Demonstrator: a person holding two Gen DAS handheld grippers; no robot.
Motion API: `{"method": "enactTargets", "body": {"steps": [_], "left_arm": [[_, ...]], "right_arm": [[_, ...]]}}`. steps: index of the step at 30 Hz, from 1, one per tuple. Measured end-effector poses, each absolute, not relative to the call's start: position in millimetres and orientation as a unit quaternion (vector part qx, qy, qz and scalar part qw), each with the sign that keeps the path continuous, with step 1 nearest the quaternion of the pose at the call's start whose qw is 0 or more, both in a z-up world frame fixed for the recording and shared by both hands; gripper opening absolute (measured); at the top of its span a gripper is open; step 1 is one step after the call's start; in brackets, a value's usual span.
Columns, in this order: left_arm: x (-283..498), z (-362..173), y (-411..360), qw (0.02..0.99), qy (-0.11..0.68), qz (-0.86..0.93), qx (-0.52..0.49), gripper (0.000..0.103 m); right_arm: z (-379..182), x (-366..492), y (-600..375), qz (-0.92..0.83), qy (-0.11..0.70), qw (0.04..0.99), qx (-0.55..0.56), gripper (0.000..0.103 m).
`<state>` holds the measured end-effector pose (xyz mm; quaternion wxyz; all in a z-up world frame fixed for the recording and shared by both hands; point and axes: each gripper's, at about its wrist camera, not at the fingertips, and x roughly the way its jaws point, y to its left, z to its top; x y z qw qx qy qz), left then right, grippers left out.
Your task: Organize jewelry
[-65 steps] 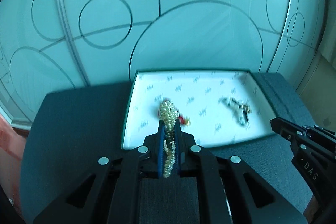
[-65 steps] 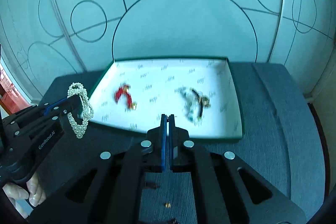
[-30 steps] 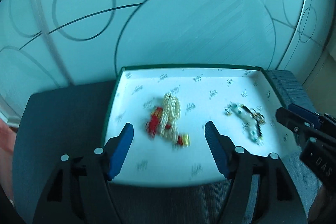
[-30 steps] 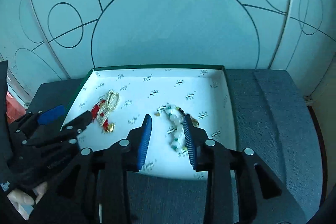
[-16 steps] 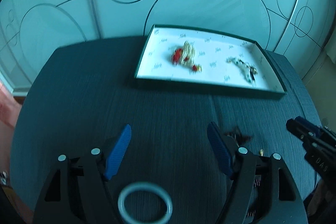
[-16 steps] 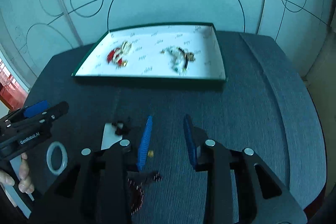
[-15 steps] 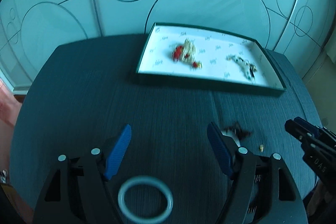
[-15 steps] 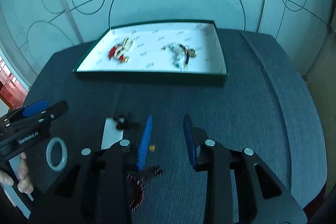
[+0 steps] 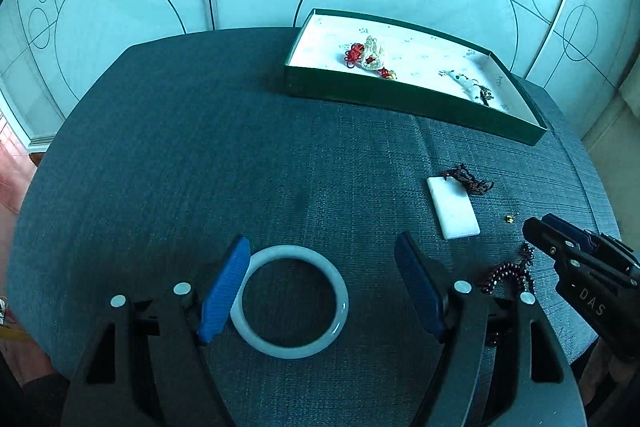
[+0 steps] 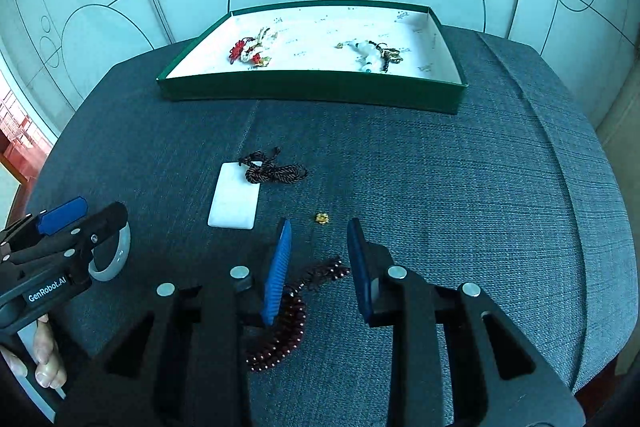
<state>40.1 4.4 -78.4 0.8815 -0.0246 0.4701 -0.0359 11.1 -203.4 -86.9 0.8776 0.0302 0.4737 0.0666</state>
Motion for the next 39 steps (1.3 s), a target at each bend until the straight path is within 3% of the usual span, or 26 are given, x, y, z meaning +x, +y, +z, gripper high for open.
{"method": "enactTargets", "body": {"steps": [6, 8, 30, 33, 39], "left_arm": [[40.0, -81.9, 4.3, 0.881, 0.471, -0.035, -0.022, 0.074], [40.3, -83.5, 4.0, 0.88, 0.473, -0.035, -0.021, 0.074], [44.8, -84.9, 8.4, 0.883, 0.468, -0.023, -0.019, 0.074], [45.1, -84.5, 8.6, 0.883, 0.468, -0.025, -0.018, 0.074], [43.5, -82.8, 10.8, 0.884, 0.467, -0.026, -0.02, 0.074]], "right_arm": [[-94.6, 16.4, -202.6, 0.063, 0.479, 0.875, 0.031, 0.027], [-97.6, 18.4, -203.6, 0.063, 0.483, 0.873, 0.034, 0.017], [-107.8, 32.1, -198.0, 0.061, 0.489, 0.869, 0.035, 0.017], [-108.0, 33.0, -198.2, 0.053, 0.49, 0.87, 0.026, 0.007], [-107.0, 32.6, -199.8, 0.052, 0.487, 0.871, 0.019, 0.006]]}}
